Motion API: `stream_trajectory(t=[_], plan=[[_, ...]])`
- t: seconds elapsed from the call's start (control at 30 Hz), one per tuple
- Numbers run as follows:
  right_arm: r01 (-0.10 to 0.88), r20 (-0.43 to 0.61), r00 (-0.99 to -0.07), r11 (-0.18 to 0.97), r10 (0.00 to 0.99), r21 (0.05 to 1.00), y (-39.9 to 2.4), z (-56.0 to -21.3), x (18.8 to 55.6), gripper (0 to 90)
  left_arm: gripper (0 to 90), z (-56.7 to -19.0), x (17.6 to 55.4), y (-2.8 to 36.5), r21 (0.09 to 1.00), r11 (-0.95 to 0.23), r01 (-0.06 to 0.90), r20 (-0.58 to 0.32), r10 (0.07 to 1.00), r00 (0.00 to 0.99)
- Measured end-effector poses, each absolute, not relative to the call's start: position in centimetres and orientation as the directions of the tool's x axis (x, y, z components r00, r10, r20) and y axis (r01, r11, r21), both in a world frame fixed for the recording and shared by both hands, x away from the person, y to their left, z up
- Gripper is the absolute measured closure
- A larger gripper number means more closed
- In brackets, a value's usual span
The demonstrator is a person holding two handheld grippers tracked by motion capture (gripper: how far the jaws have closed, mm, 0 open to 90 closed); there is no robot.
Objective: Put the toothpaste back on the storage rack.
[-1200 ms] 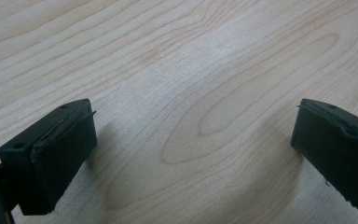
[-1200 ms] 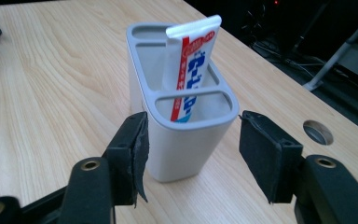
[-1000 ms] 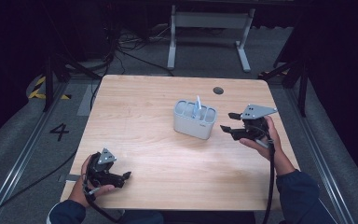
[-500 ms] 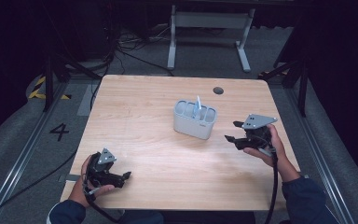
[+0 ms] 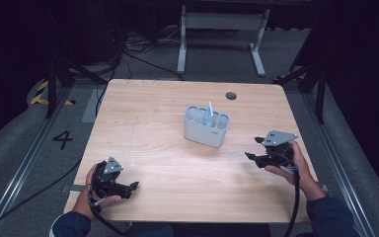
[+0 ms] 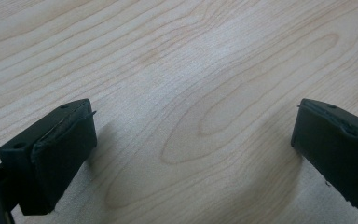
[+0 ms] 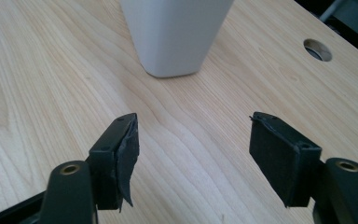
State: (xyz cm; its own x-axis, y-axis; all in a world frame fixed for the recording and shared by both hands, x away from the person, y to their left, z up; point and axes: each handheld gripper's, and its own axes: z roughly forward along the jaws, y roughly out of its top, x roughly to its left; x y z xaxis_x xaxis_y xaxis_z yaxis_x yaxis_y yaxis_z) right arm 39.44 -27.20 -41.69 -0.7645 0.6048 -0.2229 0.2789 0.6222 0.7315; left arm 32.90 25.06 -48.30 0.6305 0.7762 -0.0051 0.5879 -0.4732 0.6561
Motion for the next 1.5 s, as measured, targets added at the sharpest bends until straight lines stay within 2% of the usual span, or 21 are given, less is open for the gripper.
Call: stream_trajectory(t=[0.77, 1.5], plan=[[0.339, -0.195, -0.746, 0.616, 0.637, 0.711, -31.0, -44.3, 37.3, 32.4, 0.5, -48.3, 32.9, 25.1, 0.656, -0.474, 0.588, -0.005, 0.776, 0.631], [0.465, -0.043, -0.704, 0.506, 0.709, 0.726, -35.0, -47.8, 34.3, 31.4, 0.5, -48.3, 33.0, 25.0, 0.655, -0.472, 0.589, -0.001, 0.780, 0.626]])
